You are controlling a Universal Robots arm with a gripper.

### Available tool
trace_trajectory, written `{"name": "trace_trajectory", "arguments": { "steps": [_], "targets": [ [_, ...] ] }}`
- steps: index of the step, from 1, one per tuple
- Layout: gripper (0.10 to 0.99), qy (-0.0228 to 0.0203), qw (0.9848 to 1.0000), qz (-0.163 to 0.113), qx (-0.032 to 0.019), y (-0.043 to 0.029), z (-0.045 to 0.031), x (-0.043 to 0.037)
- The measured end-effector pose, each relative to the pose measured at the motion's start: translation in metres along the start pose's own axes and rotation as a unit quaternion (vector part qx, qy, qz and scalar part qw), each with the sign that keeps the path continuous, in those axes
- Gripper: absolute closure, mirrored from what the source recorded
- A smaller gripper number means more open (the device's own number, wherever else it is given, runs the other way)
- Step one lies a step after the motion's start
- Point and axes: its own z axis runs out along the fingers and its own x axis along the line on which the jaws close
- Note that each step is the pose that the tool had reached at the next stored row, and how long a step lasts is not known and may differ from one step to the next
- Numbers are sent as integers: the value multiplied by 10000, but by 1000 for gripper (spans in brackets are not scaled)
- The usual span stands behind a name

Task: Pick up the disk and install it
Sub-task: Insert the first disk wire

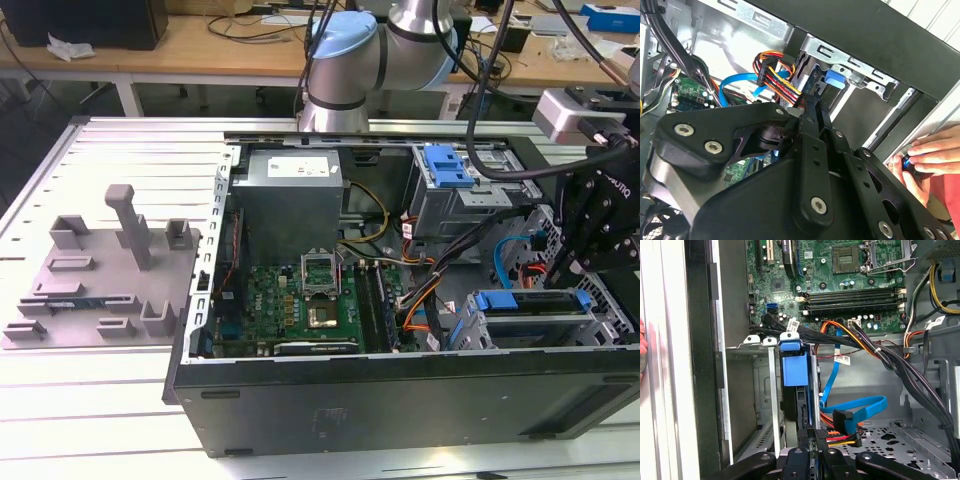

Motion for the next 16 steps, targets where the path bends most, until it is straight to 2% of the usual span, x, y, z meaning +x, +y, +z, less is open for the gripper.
{"name": "trace_trajectory", "arguments": {
  "steps": [16],
  "targets": [
    [922, -1, 10000, 28, -3, -8, 5, 11]
  ]
}}
